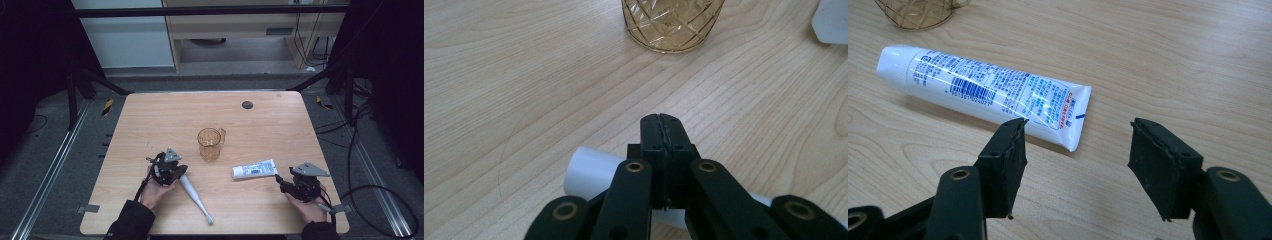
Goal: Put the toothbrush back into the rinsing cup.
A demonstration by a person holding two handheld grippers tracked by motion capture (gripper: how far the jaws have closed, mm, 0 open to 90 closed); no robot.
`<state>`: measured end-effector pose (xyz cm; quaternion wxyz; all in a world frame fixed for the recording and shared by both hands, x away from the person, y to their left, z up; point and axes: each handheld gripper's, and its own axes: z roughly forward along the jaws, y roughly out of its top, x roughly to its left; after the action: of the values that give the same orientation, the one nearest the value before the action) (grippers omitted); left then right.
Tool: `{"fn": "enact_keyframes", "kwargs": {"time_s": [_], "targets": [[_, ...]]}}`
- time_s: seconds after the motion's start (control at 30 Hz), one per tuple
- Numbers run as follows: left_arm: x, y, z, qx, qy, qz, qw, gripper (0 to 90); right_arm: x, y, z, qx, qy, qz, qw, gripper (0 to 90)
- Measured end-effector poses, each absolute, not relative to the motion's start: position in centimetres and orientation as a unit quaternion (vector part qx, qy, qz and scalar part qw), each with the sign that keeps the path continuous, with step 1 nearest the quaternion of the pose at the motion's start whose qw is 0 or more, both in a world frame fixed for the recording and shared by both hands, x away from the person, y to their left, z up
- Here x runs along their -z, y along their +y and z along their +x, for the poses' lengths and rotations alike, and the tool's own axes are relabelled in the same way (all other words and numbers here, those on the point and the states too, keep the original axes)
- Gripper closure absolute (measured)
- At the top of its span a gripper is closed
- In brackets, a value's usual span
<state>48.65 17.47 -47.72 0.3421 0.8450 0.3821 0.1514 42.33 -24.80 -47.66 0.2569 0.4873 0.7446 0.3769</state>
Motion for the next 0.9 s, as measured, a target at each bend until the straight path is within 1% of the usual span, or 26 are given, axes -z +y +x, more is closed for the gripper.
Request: {"fn": "enact_keyframes", "kwargs": {"time_s": [0.43, 0.9], "targets": [[47.5, 17.9, 47.9, -0.162, 0.377, 0.851, 0.327, 89.3, 47.7, -24.9, 42.3, -0.374, 0.745, 0.487, 0.262, 39.3], [47.6, 18.9, 47.1, -0.158, 0.378, 0.856, 0.314, 89.3, 47.6, -25.1, 42.2, -0.373, 0.743, 0.488, 0.264, 39.3]]}}
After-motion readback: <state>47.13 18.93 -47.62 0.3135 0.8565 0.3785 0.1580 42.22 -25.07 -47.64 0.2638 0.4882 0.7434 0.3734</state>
